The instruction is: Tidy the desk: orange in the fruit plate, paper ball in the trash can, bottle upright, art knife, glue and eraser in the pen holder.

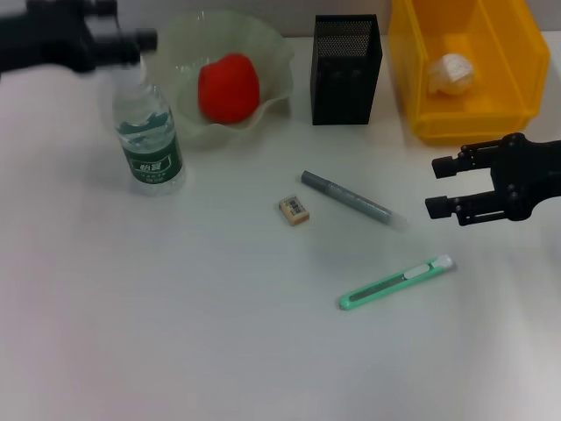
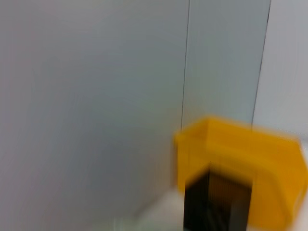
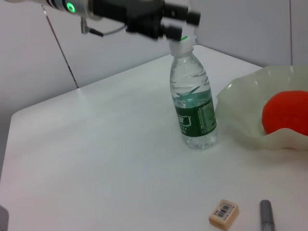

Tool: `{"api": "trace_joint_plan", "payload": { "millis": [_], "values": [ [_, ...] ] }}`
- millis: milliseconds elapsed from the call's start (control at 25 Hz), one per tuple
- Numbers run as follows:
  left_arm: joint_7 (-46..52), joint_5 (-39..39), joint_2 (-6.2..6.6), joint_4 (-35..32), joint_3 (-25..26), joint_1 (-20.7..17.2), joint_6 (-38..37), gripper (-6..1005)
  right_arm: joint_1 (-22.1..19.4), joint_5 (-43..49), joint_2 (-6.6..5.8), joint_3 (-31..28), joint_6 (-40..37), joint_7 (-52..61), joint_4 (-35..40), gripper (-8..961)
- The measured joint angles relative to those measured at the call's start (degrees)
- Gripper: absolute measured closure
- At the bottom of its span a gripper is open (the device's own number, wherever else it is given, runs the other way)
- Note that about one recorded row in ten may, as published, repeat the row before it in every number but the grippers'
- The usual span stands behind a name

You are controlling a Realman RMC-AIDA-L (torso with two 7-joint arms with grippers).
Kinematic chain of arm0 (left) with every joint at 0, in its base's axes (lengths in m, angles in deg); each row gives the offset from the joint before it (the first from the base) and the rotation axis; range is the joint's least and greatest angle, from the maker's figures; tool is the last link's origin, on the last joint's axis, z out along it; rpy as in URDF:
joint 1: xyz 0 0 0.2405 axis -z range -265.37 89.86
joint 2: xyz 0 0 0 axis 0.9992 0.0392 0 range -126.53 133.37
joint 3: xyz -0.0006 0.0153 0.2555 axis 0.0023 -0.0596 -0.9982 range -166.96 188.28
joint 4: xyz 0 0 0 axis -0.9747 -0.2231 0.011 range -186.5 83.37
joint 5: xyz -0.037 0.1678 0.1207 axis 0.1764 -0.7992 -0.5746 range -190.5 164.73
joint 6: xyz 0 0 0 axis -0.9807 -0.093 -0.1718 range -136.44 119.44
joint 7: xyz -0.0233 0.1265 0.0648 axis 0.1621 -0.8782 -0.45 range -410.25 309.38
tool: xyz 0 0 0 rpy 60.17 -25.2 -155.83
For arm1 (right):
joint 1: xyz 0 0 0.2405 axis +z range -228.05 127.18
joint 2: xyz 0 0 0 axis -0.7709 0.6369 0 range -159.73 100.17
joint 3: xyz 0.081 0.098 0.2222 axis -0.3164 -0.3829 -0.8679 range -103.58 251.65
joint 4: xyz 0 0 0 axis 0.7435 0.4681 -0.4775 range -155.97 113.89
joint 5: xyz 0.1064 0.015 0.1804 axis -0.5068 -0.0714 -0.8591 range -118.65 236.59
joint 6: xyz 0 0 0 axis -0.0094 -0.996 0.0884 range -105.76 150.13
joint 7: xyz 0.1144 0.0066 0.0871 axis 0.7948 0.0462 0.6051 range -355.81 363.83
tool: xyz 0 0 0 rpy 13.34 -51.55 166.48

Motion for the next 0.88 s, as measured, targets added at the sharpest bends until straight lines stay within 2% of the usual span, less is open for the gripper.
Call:
{"api": "trace_joint_plan", "payload": {
  "millis": [40,80,160,240,360,480,640,760,840,880],
  "values": [
    [1.0,6.2,0.14,-1.3,0.1,-0.8,-0.5,235,0.0,0.0,-0.02,0.0,0.1,0.3,0.0,263],
    [1.0,6.2,0.14,-1.3,0.1,-0.8,-0.5,221,0.0,0.0,-0.02,0.0,0.1,0.3,0.0,263],
    [2.0,14.7,0.31,-2.1,0.1,-2.0,-2.0,191,0.0,0.0,-0.12,-0.1,0.1,0.6,0.1,263],
    [2.3,25.0,0.41,-1.8,-0.4,-2.8,-7.4,192,0.1,-0.1,-0.24,-0.2,0.0,1.0,0.3,264],
    [2.2,27.3,0.26,-1.3,-0.5,-2.8,-11.4,193,0.3,-0.1,-0.40,0.3,-0.1,2.8,1.6,264],
    [1.3,27.5,-0.74,0.5,-2.1,-2.3,-15.6,194,0.4,-0.1,-0.64,1.0,-0.4,3.9,2.7,264],
    [-1.9,27.3,-0.76,6.3,-7.9,-1.8,-16.4,195,1.7,2.4,-1.74,5.3,-1.7,8.0,5.9,264],
    [-5.8,27.1,-0.63,9.7,-12.3,-1.6,-15.9,196,3.2,5.3,-1.84,6.3,-2.7,9.1,7.1,264],
    [-8.3,26.4,-0.88,11.1,-14.8,-1.7,-15.3,196,5.8,10.6,-1.62,6.7,-3.9,9.7,7.9,265],
    [-9.2,25.7,-1.05,11.7,-16.0,-1.8,-14.6,197,5.8,10.6,-1.62,6.7,-3.9,9.7,7.9,265]
  ]
}}
